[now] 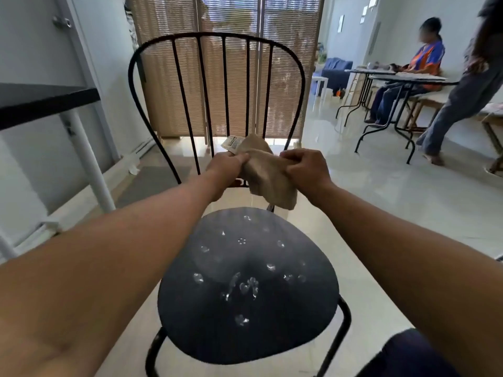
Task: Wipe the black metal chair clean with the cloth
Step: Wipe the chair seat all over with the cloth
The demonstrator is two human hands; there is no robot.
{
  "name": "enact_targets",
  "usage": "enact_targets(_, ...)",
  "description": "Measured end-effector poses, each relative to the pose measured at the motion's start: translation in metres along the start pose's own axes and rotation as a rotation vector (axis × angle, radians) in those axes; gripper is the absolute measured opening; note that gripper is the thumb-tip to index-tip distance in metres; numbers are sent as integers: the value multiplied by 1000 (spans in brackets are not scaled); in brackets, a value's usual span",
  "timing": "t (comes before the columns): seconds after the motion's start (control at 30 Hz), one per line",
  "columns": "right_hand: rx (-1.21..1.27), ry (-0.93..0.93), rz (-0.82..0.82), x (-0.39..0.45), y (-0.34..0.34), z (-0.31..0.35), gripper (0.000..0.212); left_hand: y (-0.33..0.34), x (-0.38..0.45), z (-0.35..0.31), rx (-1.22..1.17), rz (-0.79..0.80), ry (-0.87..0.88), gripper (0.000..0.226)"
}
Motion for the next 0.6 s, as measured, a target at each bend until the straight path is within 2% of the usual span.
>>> enact_targets(0.1, -10, 104, 43, -16, -4, -20, 35, 13, -21, 26, -55, 84, -85, 37)
enact_targets(0.2, 47, 239, 93, -34, -7, -38, 52, 24, -33, 49, -95, 123, -128, 35)
enact_targets(0.3, 128, 405, 159, -50, -5, -61, 69, 27, -35, 57, -155, 87, -166, 32)
enact_targets(0.4, 279, 588, 281, -68, 1, -79, 68, 25, -32, 60, -178, 27, -220, 31)
enact_targets(0.53, 359, 533, 475, -83, 13, -76, 48, 23, -26, 67, -210, -29, -282, 30)
enact_targets(0.6, 365, 480, 524, -86, 19, -71, 53, 22, -23, 71, -221, -66, -311, 27)
Point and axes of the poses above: each hand's wrist, its own x-axis towards the middle knuckle, its own y-axis out of the palm, z = x × y, the point moved 7 cm from there along x, towards the middle knuckle, and after that the axes turned 15 degrees about -z, right-handed, at the moved point
